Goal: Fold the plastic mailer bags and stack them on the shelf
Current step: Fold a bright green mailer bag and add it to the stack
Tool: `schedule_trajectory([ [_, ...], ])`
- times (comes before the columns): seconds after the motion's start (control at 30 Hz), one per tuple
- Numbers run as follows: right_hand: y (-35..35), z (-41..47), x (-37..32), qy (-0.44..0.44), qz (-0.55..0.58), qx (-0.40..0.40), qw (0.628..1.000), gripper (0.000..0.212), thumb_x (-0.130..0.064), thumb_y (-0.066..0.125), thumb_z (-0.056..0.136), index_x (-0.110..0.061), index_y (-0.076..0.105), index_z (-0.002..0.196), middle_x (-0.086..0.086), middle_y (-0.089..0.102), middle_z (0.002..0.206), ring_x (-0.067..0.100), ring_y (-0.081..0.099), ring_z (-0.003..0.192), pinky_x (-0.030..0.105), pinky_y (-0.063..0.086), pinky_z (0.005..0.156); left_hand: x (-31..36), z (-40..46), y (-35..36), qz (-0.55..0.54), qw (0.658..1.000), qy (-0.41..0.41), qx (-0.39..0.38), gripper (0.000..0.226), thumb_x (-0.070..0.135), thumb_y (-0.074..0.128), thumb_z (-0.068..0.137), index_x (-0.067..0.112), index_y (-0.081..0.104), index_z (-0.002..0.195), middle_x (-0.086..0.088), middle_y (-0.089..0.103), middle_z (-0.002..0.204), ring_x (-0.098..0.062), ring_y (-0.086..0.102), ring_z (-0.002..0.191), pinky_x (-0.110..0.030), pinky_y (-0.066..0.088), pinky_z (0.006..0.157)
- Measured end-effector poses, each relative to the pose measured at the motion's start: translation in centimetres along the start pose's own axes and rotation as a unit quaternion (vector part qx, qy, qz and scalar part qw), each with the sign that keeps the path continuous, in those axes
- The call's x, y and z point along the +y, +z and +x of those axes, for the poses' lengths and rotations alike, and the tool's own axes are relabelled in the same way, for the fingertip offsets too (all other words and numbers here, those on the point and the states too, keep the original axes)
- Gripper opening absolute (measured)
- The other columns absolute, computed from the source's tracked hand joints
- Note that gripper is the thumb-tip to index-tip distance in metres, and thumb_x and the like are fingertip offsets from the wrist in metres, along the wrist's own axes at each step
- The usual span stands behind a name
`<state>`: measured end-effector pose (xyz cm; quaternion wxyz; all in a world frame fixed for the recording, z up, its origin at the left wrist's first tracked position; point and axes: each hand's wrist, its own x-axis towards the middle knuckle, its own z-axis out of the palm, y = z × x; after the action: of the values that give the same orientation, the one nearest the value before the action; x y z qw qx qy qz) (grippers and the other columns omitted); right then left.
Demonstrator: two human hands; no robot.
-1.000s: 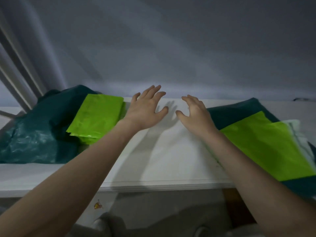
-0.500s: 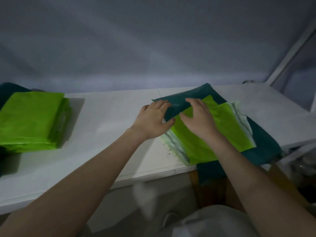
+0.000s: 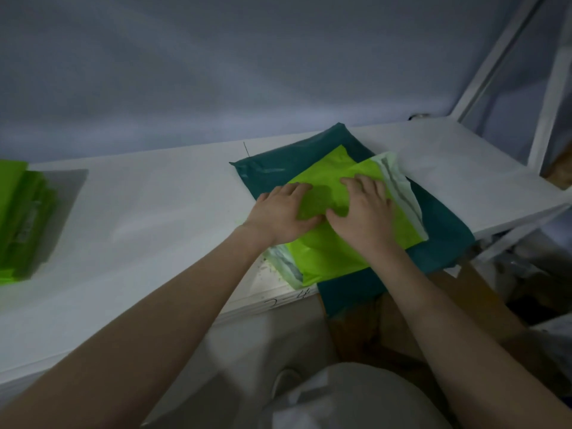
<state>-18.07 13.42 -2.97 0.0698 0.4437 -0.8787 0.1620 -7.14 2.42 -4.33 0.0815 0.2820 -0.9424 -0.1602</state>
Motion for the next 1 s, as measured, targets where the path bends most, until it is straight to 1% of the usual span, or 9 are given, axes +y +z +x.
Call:
schedule_trajectory([
  [0.17,0.6,0.0,0.8,0.008,0.004,-0.030,1.000,0.065,-0.037,0.060,0.083,-0.017,0.035,0.139,0.006,0.034,0.144,0.028,0.027,0.131,0.043,0.035,0.094,0.4,0.7,0.7,-0.018,1.000,-0.019,0.016,0.072,0.053,0.055,0.085,0.019,0.029,0.144,-0.007,0.043,0.132,-0.026,0.042,0.125,-0.042,0.035,0.103],
  [0.33,0.8,0.0,-0.1,-0.004,0.037,-0.029,0.999,0.065,-0.030,0.059,0.084,-0.017,0.032,0.141,0.006,0.027,0.149,0.027,0.027,0.135,0.044,0.035,0.097,0.3,1.1,0.0,-0.180,0.980,-0.089,0.014,0.068,0.040,0.071,0.076,0.018,0.047,0.136,-0.005,0.051,0.127,-0.023,0.052,0.116,-0.035,0.045,0.096],
  [0.43,0.4,0.3,-1.1,-0.014,0.049,-0.023,0.998,0.066,-0.029,0.059,0.084,-0.017,0.031,0.142,0.006,0.023,0.152,0.028,0.028,0.135,0.044,0.034,0.098,-0.6,0.8,-1.4,-0.263,0.958,-0.108,0.035,0.039,0.028,0.073,0.076,0.019,0.064,0.113,-0.001,0.063,0.110,-0.019,0.059,0.104,-0.028,0.048,0.086],
  [0.5,-0.1,0.5,-2.0,-0.017,0.062,-0.015,0.998,0.065,-0.030,0.058,0.085,-0.017,0.030,0.143,0.007,0.021,0.153,0.028,0.027,0.135,0.045,0.033,0.101,-1.3,0.4,-2.7,-0.336,0.933,-0.121,0.046,0.022,0.019,0.074,0.074,0.022,0.063,0.093,0.001,0.064,0.091,-0.019,0.061,0.091,-0.030,0.049,0.082],
  [0.6,-0.9,0.8,-3.8,-0.027,0.078,0.002,0.997,0.065,-0.032,0.057,0.087,-0.016,0.029,0.144,0.008,0.016,0.154,0.029,0.022,0.138,0.045,0.031,0.105,-2.6,-0.6,-5.1,-0.417,0.895,-0.137,0.080,0.029,0.014,0.077,0.070,0.024,0.050,0.076,0.003,0.057,0.076,-0.017,0.057,0.074,-0.027,0.049,0.069],
  [0.7,-1.3,0.8,-6.1,-0.036,0.094,0.013,0.995,0.067,-0.034,0.057,0.088,-0.014,0.027,0.144,0.009,0.015,0.154,0.030,0.019,0.139,0.044,0.028,0.107,-4.5,-2.2,-7.7,-0.478,0.856,-0.162,0.112,0.033,0.006,0.073,0.077,0.021,0.044,0.078,0.000,0.058,0.078,-0.012,0.057,0.065,-0.017,0.049,0.053],
  [0.8,-1.2,0.7,-9.0,-0.044,0.137,0.004,0.990,0.069,-0.034,0.059,0.086,-0.013,0.027,0.143,0.013,0.020,0.150,0.035,0.028,0.133,0.042,0.032,0.105,-6.8,-4.3,-9.7,-0.485,0.843,-0.186,0.141,0.037,0.006,0.072,0.078,0.017,0.043,0.096,0.000,0.058,0.083,-0.010,0.058,0.068,-0.013,0.048,0.050],
  [0.9,-0.9,0.7,-11.6,-0.032,0.228,-0.044,0.972,0.068,-0.033,0.061,0.086,-0.013,0.027,0.141,0.014,0.033,0.138,0.031,0.043,0.119,0.033,0.040,0.090,-9.0,-6.7,-10.9,-0.493,0.833,-0.199,0.152,0.051,0.003,0.072,0.077,0.015,0.037,0.113,0.003,0.057,0.088,-0.006,0.058,0.073,-0.009,0.048,0.050],
  [1.0,-0.3,0.4,-14.4,0.006,0.335,-0.105,0.936,0.057,-0.030,0.061,0.086,-0.014,0.032,0.132,0.010,0.046,0.124,0.023,0.050,0.104,0.024,0.033,0.071,-11.2,-9.4,-11.7,-0.490,0.834,-0.212,0.137,0.062,0.004,0.073,0.076,0.017,0.034,0.123,0.004,0.058,0.094,-0.005,0.058,0.078,-0.011,0.049,0.053],
])
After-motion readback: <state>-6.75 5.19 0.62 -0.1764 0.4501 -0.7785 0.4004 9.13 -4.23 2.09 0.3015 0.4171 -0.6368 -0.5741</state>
